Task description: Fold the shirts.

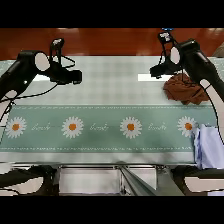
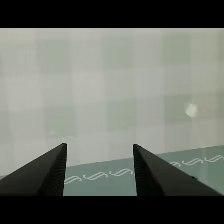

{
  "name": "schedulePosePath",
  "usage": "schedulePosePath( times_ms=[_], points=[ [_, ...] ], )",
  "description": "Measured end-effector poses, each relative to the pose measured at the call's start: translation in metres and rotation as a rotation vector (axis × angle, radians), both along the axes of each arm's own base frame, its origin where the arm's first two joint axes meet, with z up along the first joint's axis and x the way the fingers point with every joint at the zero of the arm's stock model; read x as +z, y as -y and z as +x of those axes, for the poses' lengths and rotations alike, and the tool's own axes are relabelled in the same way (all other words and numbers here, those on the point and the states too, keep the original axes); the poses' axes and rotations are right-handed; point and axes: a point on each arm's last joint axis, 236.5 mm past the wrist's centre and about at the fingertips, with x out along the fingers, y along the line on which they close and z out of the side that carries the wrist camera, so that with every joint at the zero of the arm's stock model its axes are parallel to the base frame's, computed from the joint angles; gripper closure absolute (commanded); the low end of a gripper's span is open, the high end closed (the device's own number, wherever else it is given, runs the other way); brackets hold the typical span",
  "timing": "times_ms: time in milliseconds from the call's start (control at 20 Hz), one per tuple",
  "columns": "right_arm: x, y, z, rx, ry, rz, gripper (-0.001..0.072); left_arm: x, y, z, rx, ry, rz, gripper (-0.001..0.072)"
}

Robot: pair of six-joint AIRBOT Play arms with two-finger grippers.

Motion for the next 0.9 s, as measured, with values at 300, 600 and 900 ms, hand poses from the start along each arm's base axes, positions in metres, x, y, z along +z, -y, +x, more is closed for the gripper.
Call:
schedulePosePath(
  times_ms=[300, 600, 900],
  points=[
    [0.003, 0.144, 0.0, -0.27, 0.016, -0.075, 0.0298, 0.015, -0.029, -0.036, -0.057, -0.032, 0.058, 0.0199],
    [-0.024, 0.258, -0.033, -0.574, 0.031, 0.115, 0.0298, 0.011, -0.017, -0.096, -0.066, -0.014, -0.074, 0.0199],
    [-0.06, 0.288, -0.052, -0.628, -0.04, 0.19, 0.0298, -0.01, -0.013, -0.111, -0.022, -0.035, -0.128, 0.02]
  ],
)
